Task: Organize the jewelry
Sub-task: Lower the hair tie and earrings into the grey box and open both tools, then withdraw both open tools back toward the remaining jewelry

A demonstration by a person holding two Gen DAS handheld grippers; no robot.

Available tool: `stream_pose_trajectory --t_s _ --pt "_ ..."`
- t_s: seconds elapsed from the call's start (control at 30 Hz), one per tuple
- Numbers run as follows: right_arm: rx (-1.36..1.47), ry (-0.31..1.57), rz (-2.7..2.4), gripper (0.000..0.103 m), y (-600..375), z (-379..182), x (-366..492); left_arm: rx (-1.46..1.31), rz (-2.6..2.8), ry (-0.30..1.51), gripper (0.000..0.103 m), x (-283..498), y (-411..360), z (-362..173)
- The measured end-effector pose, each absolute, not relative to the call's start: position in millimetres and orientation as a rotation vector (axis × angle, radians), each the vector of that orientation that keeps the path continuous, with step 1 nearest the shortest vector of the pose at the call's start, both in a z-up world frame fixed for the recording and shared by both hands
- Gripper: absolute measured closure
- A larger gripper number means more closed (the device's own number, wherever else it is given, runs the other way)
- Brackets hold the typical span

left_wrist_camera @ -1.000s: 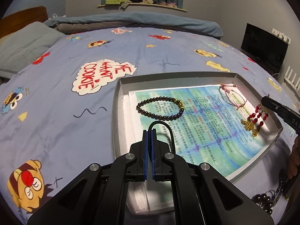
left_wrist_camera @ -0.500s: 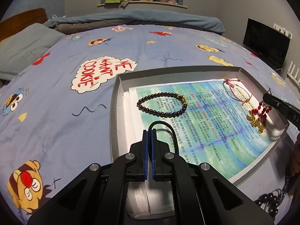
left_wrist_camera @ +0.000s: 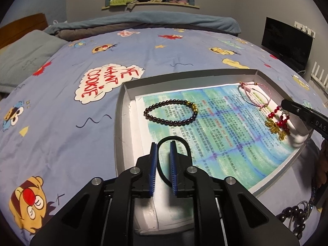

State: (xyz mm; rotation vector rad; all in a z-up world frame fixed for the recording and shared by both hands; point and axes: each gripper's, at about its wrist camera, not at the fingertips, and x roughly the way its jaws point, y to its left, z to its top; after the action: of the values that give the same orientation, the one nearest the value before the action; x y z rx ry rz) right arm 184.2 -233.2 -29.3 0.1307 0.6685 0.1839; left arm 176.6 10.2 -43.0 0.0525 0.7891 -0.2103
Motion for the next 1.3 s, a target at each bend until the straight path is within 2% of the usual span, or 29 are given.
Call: stream_pose_trajectory --t_s 0.03,0.07,0.13,0.17,0.27,0.3,0.33,0.43,0.53,0.7,0.83,1.3 --pt "0.133 0.663 0.187 0.085 -233 -29 183 0.058 -0.213 0.783 0.081 175 9 -42" --pt "0.134 0.656 0.189 0.082 -234 -28 182 0.064 -0.212 0.776 0.078 174 8 -41" --pt "0.132 0.645 0.189 0.077 -234 -26 180 0.074 -0.205 0.754 0.062 170 7 -37" --pt "0.13 0.64 0.188 0.075 -234 -25 179 0.073 -0.204 0.743 0.061 169 7 -35" --pt "0.128 0.626 0.191 0.058 -233 -21 176 0.061 -0.203 0.73 0.057 167 9 -30" --pt "0.128 0.621 0.192 0.049 -233 -19 174 0.053 -0.203 0.726 0.053 166 10 -28" --pt "0.128 0.617 0.193 0.045 -233 -18 173 0.049 -0.202 0.722 0.048 165 11 -27" --pt "0.138 0.609 0.203 0.034 -233 -13 170 0.04 -0.2 0.706 0.037 161 13 -21" --pt "0.15 0.593 0.214 0.023 -233 -6 164 0.025 -0.195 0.692 0.033 156 15 -14" --pt "0.153 0.568 0.219 0.012 -229 6 153 0.01 -0.185 0.665 0.023 146 20 -3" --pt "0.142 0.538 0.211 0.006 -224 16 143 -0.006 -0.189 0.652 0.013 136 25 3" --pt "0.111 0.461 0.191 0.006 -214 58 92 -0.051 -0.139 0.616 0.009 92 42 40"
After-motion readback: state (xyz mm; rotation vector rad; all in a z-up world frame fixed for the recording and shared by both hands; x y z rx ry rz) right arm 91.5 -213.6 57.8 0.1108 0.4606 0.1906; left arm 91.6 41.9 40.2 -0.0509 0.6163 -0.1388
